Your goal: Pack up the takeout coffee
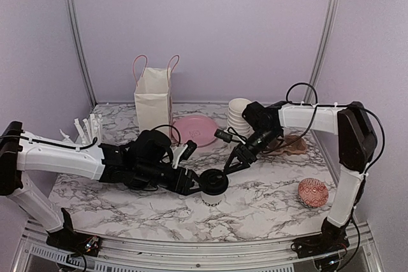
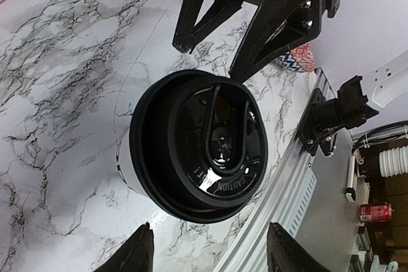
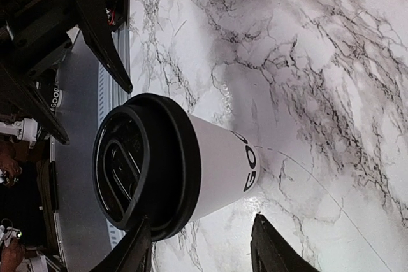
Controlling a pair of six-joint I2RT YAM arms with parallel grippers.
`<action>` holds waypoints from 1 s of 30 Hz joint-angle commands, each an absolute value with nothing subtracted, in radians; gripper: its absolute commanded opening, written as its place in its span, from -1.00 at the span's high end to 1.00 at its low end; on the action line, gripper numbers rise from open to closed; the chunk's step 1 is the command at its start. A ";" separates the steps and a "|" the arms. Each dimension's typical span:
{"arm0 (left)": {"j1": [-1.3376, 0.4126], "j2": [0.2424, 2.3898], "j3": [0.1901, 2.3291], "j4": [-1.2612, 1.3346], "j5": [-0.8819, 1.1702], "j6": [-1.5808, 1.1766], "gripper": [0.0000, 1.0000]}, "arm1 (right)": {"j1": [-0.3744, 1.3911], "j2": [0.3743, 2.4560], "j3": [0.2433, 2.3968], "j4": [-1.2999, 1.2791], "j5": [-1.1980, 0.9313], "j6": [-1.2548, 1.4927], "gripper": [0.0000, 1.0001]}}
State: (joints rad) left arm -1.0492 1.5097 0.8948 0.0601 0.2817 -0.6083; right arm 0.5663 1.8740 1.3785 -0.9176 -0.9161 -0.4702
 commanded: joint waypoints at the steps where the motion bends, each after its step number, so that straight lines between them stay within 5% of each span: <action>1: -1.057 1.552 0.907 0.027 0.228 -0.576 -0.20 | 0.562 1.902 1.414 -0.934 -0.977 -0.509 -0.01; 21: -0.965 1.605 0.991 0.002 0.164 -0.531 -0.06 | 0.592 1.830 1.282 -1.016 -1.044 -0.638 0.06; 30: -0.960 1.480 0.879 0.015 0.163 -0.869 -0.05 | 0.507 1.825 1.318 -0.998 -1.015 -0.568 0.11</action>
State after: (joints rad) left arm -0.9676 1.5387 0.9287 -0.0032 0.1356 -0.6819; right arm 0.5541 1.8416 1.2781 -1.0111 -1.0107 -0.6090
